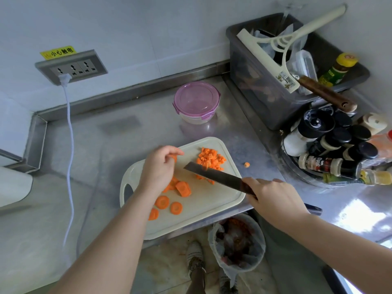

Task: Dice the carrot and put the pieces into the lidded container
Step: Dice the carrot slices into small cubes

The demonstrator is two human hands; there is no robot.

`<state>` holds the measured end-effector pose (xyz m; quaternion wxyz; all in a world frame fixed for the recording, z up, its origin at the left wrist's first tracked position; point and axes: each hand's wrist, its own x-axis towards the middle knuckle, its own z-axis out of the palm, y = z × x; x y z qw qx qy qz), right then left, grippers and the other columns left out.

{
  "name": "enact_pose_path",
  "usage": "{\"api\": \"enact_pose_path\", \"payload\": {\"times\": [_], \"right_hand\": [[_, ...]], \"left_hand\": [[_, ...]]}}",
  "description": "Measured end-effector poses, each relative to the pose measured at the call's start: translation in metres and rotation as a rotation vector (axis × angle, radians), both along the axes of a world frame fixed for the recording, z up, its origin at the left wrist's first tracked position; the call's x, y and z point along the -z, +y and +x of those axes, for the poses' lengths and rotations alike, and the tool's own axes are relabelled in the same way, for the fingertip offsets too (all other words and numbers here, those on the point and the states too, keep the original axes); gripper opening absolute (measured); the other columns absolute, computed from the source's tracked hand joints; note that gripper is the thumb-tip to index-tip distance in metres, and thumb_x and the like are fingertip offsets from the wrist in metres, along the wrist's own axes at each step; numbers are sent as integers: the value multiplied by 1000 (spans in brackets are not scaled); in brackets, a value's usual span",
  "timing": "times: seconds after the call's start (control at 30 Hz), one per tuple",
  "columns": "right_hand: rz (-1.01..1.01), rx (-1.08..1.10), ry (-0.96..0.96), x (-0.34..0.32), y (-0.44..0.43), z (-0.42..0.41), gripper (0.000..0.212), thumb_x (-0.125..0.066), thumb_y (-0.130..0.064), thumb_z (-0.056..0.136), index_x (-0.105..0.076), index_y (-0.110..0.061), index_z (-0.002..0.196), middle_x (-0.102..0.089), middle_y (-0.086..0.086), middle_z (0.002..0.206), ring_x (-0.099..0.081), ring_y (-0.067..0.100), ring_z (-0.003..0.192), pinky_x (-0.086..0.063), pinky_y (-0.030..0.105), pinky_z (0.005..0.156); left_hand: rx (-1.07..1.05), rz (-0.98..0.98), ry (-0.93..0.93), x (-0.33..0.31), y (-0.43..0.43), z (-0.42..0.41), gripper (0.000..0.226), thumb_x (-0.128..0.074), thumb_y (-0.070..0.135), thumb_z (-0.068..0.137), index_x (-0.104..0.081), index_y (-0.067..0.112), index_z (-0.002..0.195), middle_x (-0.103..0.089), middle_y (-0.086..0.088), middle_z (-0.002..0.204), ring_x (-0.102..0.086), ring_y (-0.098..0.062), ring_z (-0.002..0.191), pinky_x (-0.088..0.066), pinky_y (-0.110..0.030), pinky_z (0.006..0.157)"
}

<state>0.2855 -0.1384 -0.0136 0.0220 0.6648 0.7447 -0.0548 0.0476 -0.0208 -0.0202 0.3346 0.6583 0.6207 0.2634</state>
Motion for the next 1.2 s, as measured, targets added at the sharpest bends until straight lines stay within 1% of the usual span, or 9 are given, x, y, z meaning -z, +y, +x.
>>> {"api": "enact_pose_path", "payload": {"times": [0.1, 0.27, 0.37, 0.47, 0.57, 0.67, 0.73, 0.97, 1.2], "right_hand": [[24, -8, -28, -1, 2, 0, 30, -85, -17, 58, -67, -18, 82, -53, -6, 47, -23, 16, 38, -6, 17, 42], [28, -20, -33, -2, 5, -2, 29, -83, -14, 53, -68, -16, 79, -50, -6, 44, -21, 16, 36, 1, 16, 46], [39, -27, -19, -1, 4, -2, 23, -78, -15, 65, -68, -16, 86, -53, -6, 49, -26, 17, 39, -2, 18, 43], [-18, 26, 34, -2, 4, -3, 20, -50, -29, 94, -57, -24, 113, -60, -7, 73, -45, 19, 57, -21, 25, 44], [-120, 149, 265, -2, 3, -6, 29, -41, -33, 99, -52, -30, 126, -64, -6, 82, -54, 15, 65, -37, 27, 52], [-183, 250, 433, 1, 4, -9, 33, -44, -29, 99, -53, -26, 130, -60, -7, 73, -49, 5, 56, -33, 23, 49], [-199, 286, 469, 2, 5, -11, 32, -45, -28, 98, -55, -24, 128, -62, -5, 73, -53, 8, 58, -36, 25, 50], [-230, 344, 537, -2, 1, -15, 27, -46, -24, 98, -58, -20, 122, -57, -5, 64, -49, 12, 51, -33, 21, 46], [-262, 379, 542, -4, -2, -15, 23, -46, -23, 98, -59, -19, 117, -54, -9, 65, -48, 10, 52, -34, 21, 48]], "left_hand": [[335, 8, 222, 0, 2, 16, 44, -42, -3, 83, -70, 32, 80, -65, 15, 92, -58, -13, 96, -43, -29, 88], [475, -43, 416, 14, 10, 31, 44, -40, 6, 89, -71, 33, 101, -65, 14, 116, -52, -14, 114, -37, -36, 103], [331, -36, 248, 14, 13, 25, 42, -39, 1, 90, -70, 24, 108, -67, 7, 114, -58, -14, 110, -42, -32, 100], [152, -43, 137, 15, 14, 1, 42, -40, -3, 89, -67, 21, 111, -68, 5, 107, -62, -20, 103, -47, -34, 93], [291, 3, 376, 13, 6, -26, 47, -48, -2, 81, -64, 25, 116, -64, 6, 118, -57, -19, 112, -44, -35, 97], [608, 46, 713, 11, -7, -31, 50, -54, 11, 83, -54, 35, 127, -46, 11, 133, -40, -16, 125, -33, -31, 102], [755, 107, 824, 13, -11, -25, 50, -56, 19, 86, -47, 38, 132, -41, 10, 134, -34, -17, 127, -28, -31, 101], [919, 209, 1039, 14, -10, -4, 35, -41, 14, 91, -51, 30, 121, -48, 1, 123, -41, -23, 117, -29, -34, 95], [979, 232, 1107, 9, -4, 8, 29, -56, 23, 83, -55, 22, 112, -53, 0, 115, -45, -22, 113, -29, -35, 91]]}}
